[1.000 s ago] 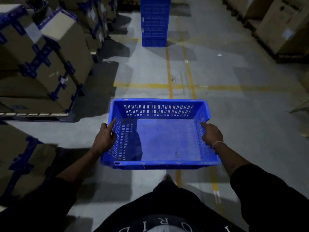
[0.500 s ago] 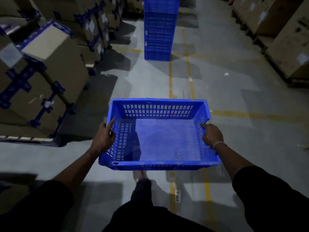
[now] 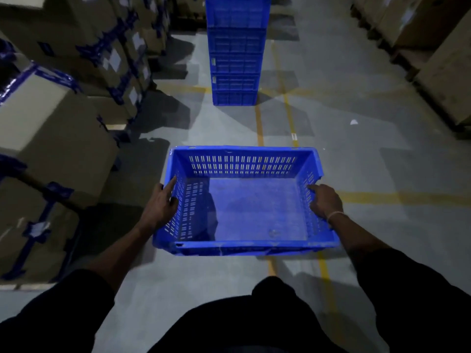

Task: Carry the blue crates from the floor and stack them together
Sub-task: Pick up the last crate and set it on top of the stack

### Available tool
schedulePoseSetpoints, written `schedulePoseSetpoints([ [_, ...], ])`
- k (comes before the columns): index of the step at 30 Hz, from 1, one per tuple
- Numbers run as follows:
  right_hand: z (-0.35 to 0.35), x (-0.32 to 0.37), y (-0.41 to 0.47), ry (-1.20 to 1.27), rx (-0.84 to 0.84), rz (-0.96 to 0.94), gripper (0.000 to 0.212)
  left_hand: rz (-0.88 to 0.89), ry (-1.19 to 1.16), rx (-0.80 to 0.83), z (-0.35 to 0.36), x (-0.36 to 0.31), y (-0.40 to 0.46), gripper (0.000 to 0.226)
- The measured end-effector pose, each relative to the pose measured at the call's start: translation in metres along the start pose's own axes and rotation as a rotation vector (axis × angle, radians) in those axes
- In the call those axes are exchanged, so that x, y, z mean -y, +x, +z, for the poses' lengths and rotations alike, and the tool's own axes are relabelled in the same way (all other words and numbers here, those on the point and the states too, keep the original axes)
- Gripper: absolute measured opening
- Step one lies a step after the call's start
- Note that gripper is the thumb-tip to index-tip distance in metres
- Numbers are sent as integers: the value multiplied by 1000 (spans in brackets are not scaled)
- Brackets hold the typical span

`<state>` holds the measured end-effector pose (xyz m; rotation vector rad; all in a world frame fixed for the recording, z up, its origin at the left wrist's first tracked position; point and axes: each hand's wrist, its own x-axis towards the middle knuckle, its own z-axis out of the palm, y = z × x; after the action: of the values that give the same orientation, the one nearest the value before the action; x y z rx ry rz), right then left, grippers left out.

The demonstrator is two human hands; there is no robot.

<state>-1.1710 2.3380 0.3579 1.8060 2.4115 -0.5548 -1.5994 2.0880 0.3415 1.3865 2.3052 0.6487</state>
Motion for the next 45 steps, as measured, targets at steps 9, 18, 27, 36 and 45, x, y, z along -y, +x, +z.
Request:
schedulePoseSetpoints([
  [9,-50,39,233,-9,10,-21,63,-20,-7,-17,-6,-19,239,71],
  [18,-150,79,474,-8,7,-53,62,-47,30,-54,-43,-85,478,68],
  [27,-253,128,680,-29,-11,-69,60,-31,43,-89,-88,-118,711,66],
  [36,-345,210,909,-36,-57,-79,58,1,46,-130,-156,-123,977,59],
  [45,-475,298,1099,-97,-112,-107,53,95,81,-184,-263,-167,1193,46],
])
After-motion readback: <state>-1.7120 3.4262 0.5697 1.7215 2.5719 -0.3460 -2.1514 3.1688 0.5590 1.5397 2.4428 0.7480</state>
